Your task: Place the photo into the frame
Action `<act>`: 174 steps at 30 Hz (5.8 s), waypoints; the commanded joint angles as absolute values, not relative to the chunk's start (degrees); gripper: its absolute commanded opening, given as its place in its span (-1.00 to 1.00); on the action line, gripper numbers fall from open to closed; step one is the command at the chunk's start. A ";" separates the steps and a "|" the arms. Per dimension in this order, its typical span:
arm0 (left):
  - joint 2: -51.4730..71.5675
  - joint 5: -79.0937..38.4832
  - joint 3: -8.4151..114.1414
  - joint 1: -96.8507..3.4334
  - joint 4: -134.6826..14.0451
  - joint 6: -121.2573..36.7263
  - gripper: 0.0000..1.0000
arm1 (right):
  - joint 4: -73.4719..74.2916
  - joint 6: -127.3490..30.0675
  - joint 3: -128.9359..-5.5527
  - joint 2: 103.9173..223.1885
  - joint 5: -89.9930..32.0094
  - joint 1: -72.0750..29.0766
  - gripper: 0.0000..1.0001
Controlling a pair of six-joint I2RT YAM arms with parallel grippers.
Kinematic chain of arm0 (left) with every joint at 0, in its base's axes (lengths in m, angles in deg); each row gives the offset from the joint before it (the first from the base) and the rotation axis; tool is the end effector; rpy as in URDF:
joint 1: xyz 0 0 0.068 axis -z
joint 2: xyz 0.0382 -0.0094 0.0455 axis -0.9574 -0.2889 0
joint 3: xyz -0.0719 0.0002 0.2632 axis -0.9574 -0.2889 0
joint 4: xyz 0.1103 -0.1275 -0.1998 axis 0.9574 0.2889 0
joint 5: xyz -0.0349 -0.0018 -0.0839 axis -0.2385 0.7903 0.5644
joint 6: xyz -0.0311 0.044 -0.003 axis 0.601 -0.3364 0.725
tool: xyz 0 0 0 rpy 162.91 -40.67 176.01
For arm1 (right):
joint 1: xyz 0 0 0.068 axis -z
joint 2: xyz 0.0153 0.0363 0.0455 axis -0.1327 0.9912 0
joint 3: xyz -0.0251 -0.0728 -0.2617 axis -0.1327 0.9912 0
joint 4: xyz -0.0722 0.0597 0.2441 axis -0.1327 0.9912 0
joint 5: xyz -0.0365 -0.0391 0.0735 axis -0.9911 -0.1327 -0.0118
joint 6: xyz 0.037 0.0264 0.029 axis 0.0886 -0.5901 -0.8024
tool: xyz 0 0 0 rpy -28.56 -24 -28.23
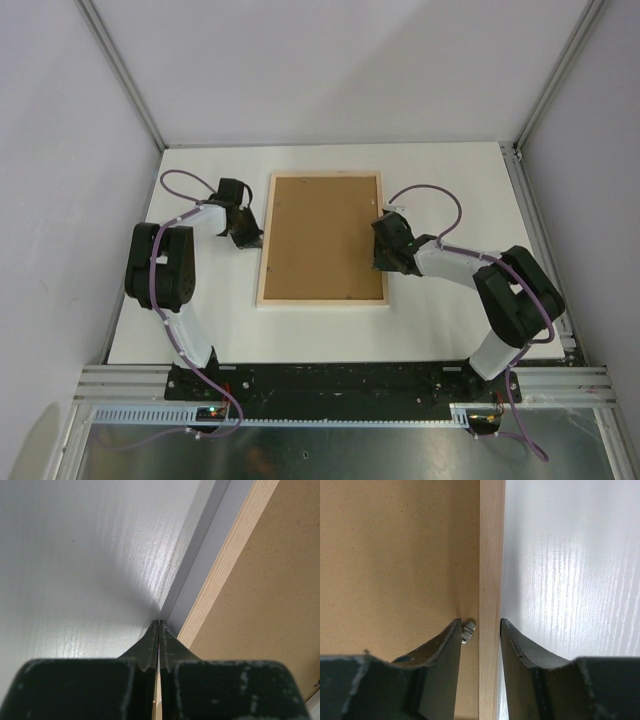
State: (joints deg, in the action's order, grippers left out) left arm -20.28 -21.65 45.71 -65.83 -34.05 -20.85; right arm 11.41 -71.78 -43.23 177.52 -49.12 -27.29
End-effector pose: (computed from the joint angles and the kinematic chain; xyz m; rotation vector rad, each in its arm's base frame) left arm 0.3592 -0.0509 0.1542 -0.5732 2.6879 -0.3670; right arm 0.2706 0.1795 0.1625 -0.0222 2.5084 0.1922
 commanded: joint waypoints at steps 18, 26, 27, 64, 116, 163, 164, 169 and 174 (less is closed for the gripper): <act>-16.03 -20.11 44.79 -64.77 -32.04 -20.34 -0.81 | 11.72 -70.94 -41.97 178.10 -49.20 -26.80 -1.00; -9.35 -22.19 41.13 -64.53 -32.03 -20.80 -0.50 | 11.24 -70.84 -41.97 178.18 -48.72 -26.66 -1.00; -8.75 -22.26 40.62 -64.34 -32.07 -20.93 -0.46 | 11.15 -70.84 -41.97 178.22 -48.65 -26.70 -1.00; -4.26 -32.68 34.68 -58.98 -31.04 -20.92 -0.07 | 9.90 -71.01 -41.97 179.96 -46.89 -26.91 -1.00; -10.29 -31.80 35.55 -57.65 -30.27 -19.31 -0.99 | 7.03 -73.32 -35.03 174.22 -43.55 -27.18 -1.00; -12.32 -33.41 38.72 -57.80 -28.95 -21.96 -1.00 | 11.22 -72.75 -37.69 176.21 -48.15 -29.96 -0.88; -12.87 -33.27 39.33 -57.90 -28.95 -22.00 -1.00 | 11.14 -72.76 -37.41 175.97 -48.02 -30.37 -0.88; -16.34 -33.88 43.21 -58.91 -29.04 -22.53 -1.00 | 9.83 -74.02 -35.81 175.21 -46.97 -32.28 -0.83; -20.46 -35.77 49.57 -59.35 -30.44 -26.16 -1.00 | 4.13 -78.97 -30.52 173.65 -44.95 -34.92 -0.52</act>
